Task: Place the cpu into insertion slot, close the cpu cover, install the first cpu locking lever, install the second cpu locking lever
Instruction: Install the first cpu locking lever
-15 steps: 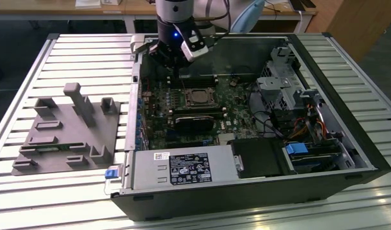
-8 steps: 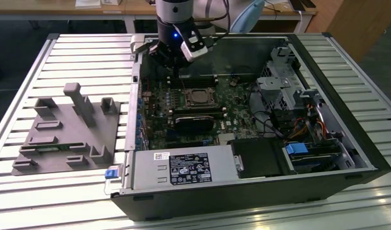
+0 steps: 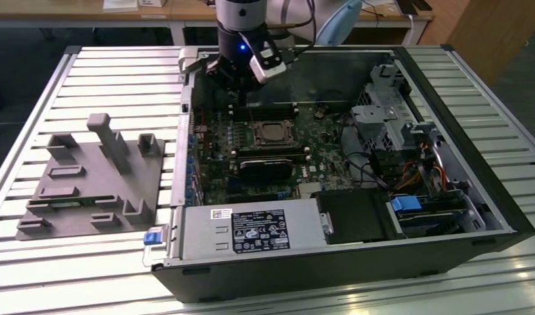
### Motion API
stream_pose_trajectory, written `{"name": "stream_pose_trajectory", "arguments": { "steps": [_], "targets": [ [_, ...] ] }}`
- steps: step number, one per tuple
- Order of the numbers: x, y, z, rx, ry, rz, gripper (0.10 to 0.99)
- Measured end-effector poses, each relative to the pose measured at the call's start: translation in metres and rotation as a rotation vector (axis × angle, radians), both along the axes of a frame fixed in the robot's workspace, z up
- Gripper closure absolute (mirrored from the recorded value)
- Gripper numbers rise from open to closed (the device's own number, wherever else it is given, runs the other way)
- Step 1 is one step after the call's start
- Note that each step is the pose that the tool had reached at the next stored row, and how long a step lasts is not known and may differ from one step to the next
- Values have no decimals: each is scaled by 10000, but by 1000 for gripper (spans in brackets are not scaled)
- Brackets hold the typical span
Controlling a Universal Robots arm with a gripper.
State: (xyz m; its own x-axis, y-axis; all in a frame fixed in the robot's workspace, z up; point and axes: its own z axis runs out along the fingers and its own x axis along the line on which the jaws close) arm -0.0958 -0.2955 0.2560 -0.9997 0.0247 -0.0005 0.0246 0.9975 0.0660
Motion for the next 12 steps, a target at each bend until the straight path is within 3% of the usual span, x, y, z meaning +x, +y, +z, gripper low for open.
{"name": "stream_pose_trajectory", "arguments": {
  "steps": [4,12],
  "targets": [
    [133,0,-1,-1,13,0,980],
    [482,0,-17,6,74,0,980]
  ]
}}
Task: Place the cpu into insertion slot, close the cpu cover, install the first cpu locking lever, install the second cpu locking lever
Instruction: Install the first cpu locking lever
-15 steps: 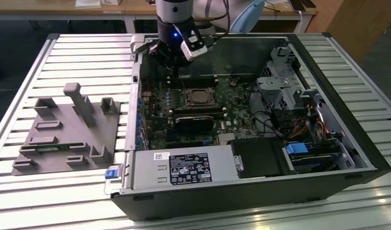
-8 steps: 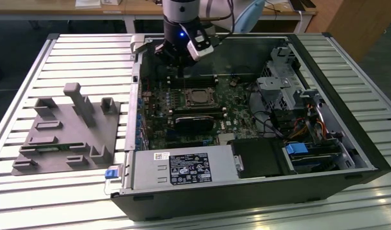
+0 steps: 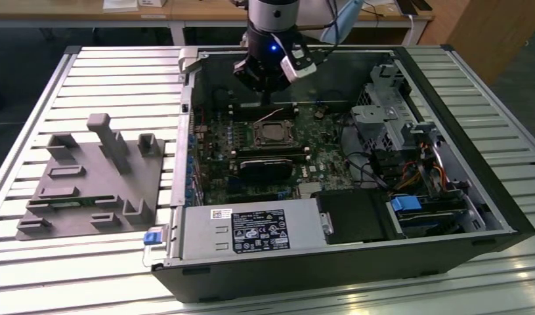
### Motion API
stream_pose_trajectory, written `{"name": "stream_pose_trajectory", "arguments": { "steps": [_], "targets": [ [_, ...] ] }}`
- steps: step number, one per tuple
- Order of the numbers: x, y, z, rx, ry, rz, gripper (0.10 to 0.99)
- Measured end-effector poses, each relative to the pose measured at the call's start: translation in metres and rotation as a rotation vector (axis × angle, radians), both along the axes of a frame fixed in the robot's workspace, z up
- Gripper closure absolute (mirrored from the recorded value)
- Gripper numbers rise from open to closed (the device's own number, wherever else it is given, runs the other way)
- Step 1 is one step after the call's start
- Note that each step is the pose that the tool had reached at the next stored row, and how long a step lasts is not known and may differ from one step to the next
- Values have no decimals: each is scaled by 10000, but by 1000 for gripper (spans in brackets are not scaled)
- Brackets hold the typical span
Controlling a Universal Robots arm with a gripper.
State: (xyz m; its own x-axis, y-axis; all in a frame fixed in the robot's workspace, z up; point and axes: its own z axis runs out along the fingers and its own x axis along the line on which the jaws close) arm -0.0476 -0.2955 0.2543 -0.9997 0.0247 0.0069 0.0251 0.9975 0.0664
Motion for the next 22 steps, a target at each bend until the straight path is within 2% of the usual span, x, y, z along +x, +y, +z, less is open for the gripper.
{"name": "stream_pose_trajectory", "arguments": {
  "steps": [1,4,5,7,11,12,22],
  "targets": [
    [11,-1,-3,45,0,0,980],
    [12,-14,-12,506,0,0,980],
    [11,-17,-16,569,0,0,980],
    [11,-17,-31,578,-26,7,980],
    [11,-17,-54,568,-156,173,980],
    [12,-17,-65,565,-169,184,980],
    [86,-18,-155,562,-171,184,980]
  ]
}}
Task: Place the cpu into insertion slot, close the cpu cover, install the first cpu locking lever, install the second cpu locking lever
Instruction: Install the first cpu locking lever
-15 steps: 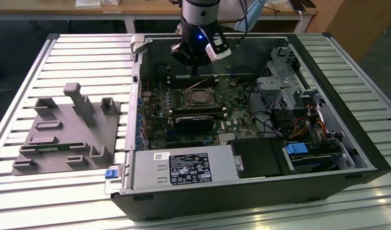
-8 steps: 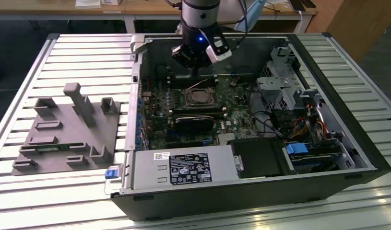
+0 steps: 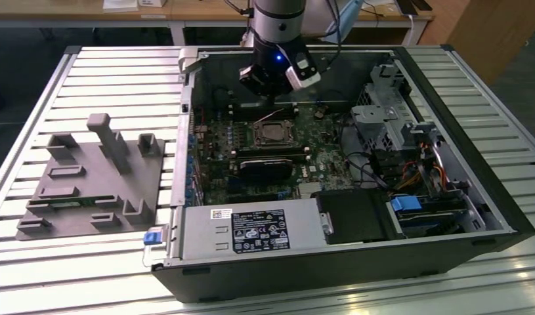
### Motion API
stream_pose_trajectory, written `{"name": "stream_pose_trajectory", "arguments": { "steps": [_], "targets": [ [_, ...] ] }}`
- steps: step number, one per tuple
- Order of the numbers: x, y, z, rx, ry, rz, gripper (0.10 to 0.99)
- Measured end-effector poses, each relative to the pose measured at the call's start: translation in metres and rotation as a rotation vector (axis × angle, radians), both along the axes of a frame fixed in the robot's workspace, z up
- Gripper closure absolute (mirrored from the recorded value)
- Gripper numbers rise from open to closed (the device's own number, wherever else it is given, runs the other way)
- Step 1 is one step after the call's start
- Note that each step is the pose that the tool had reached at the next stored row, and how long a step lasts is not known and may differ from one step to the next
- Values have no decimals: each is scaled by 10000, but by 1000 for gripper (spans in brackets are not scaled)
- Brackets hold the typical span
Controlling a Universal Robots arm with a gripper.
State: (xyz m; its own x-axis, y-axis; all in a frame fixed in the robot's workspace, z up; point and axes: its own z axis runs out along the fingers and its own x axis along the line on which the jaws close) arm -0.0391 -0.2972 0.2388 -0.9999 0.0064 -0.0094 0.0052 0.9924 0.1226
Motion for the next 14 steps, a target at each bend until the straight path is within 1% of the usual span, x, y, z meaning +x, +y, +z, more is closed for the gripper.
{"name": "stream_pose_trajectory", "arguments": {
  "steps": [10,14],
  "targets": [
    [66,0,-78,0,0,0,980],
    [88,3,-97,-1,1,0,980]
  ]
}}
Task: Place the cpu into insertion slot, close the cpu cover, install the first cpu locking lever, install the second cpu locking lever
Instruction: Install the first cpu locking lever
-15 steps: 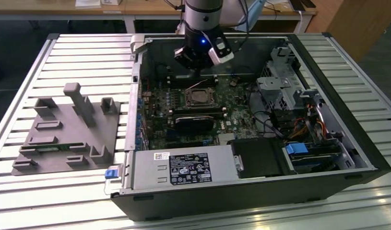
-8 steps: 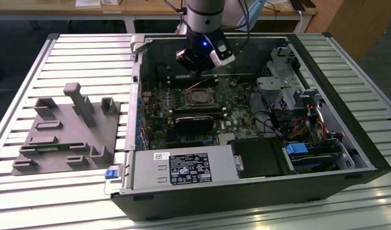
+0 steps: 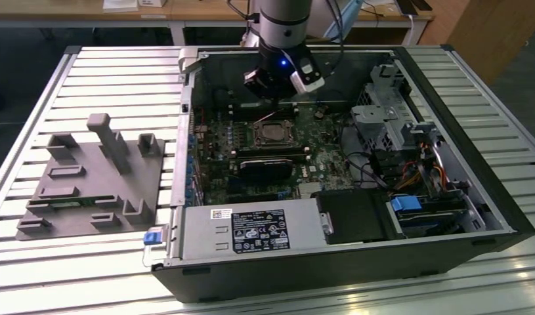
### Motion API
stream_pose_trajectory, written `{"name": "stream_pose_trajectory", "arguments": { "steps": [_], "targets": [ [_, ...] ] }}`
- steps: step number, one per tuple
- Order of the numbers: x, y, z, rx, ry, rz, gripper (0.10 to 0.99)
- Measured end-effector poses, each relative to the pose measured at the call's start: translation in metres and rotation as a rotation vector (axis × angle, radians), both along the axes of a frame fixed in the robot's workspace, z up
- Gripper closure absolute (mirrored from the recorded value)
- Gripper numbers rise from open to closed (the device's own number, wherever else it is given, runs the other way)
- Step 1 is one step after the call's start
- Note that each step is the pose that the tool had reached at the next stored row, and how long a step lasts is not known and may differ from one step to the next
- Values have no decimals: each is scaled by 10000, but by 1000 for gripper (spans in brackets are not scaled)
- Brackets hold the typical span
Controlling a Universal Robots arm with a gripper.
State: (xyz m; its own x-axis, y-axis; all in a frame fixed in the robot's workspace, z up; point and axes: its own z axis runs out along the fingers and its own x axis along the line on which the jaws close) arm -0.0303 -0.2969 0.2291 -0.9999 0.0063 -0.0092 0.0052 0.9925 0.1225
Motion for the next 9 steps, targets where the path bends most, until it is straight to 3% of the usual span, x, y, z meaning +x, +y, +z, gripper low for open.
{"name": "stream_pose_trajectory", "arguments": {
  "steps": [9],
  "targets": [
    [49,20,-27,1,-1,0,980]
  ]
}}
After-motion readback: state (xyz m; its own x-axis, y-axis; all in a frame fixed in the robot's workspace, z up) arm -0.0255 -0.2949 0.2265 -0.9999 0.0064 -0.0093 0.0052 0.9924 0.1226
